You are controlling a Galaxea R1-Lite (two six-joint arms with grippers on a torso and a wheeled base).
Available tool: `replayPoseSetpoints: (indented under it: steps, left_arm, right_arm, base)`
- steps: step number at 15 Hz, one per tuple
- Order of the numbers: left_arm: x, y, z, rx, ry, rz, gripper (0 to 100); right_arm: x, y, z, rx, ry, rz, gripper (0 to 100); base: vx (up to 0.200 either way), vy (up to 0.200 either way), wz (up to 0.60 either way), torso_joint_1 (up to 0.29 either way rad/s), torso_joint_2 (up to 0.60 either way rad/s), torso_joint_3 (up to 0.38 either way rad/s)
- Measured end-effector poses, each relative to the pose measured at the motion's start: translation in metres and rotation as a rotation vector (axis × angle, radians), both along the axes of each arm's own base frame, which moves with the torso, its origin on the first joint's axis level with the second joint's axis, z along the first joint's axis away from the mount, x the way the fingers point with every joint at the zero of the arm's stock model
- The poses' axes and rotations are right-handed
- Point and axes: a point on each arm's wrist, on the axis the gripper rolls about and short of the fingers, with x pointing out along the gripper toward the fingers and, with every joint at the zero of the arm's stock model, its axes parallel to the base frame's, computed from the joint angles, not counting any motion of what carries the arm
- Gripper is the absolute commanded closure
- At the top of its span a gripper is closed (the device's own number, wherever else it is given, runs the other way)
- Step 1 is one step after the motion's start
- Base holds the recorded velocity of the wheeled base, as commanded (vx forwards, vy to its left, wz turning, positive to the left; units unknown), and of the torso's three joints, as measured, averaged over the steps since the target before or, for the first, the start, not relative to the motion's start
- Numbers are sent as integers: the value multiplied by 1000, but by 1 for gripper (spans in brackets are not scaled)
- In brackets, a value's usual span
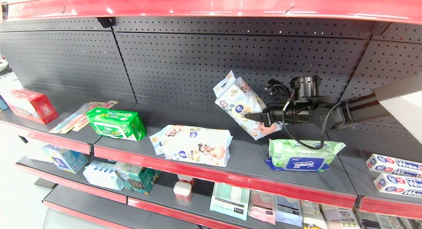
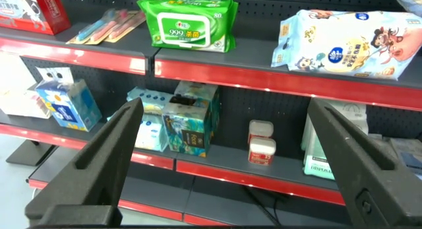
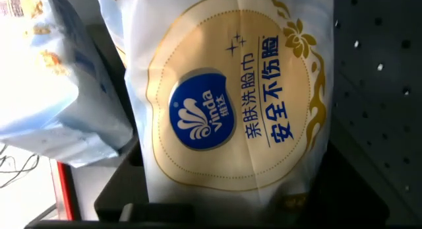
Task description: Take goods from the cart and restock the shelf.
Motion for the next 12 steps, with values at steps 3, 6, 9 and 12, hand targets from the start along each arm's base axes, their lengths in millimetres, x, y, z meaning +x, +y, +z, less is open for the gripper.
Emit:
replayPoseSetpoints:
  steps: [3,6,9,12]
  left_arm:
    - [0,0,0,0,0,0,0]
    - [0,0,0,0,0,0,0]
    - [0,0,0,0,0,0,0]
    - [0,0,0,0,0,0,0]
  right_arm:
    - [3,3,0,3,22,19,100]
    - [2,6,-2,2,58,34,100]
    - [7,10,-4,4,57,39,100]
    - [13,17,-8,6,52,50,100]
  base:
    - [0,0,0,0,0,0]
    - [0,0,0,0,0,0]
    - [0,0,0,0,0,0]
    - [0,0,0,0,0,0]
